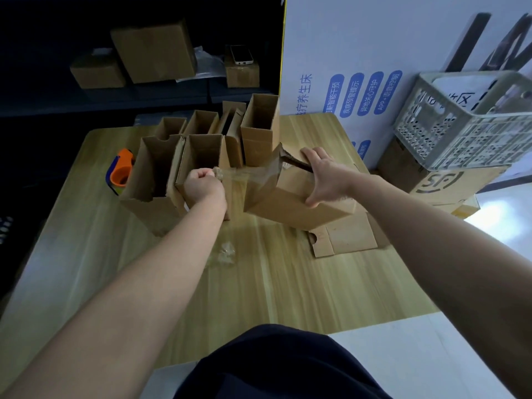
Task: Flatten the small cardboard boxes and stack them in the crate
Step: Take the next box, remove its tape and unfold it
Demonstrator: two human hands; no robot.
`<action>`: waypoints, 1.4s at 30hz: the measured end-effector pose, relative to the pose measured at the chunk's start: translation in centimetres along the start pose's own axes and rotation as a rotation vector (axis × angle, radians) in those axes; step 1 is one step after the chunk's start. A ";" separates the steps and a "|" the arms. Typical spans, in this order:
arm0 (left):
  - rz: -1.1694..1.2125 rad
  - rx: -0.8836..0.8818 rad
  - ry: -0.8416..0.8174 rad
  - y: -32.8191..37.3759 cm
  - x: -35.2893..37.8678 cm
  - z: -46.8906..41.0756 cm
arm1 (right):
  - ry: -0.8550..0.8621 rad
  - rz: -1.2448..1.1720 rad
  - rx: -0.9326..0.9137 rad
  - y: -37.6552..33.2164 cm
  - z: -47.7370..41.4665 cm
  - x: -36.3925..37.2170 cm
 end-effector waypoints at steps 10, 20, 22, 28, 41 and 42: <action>0.025 0.169 0.177 2.9 -2.6 -1.3 | 0.059 -0.107 0.002 -0.2 0.3 0.4; -0.149 0.355 0.224 5.0 -7.4 -2.5 | 0.098 0.188 0.127 1.9 2.2 -0.8; -0.188 0.442 0.103 4.1 -6.6 -1.7 | 0.134 0.169 0.107 0.8 1.8 -0.9; -0.545 0.721 -0.232 -0.8 -6.3 0.2 | 0.125 0.159 0.107 -0.7 2.0 -0.2; -0.875 0.466 -0.510 -10.6 -6.4 -1.1 | 0.052 0.117 0.117 -1.0 2.6 2.6; -0.862 0.450 -0.525 -11.1 -6.4 -1.1 | 0.055 0.119 0.108 -1.1 2.6 2.8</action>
Point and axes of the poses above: each hand's wrist, its own z-axis away from the middle knuckle, its own x-axis out of the palm, y = z × x, the point moved 3 cm from there along -z, towards the middle knuckle, and after that the axes turned 3 degrees about -x, right-handed, at the moved point
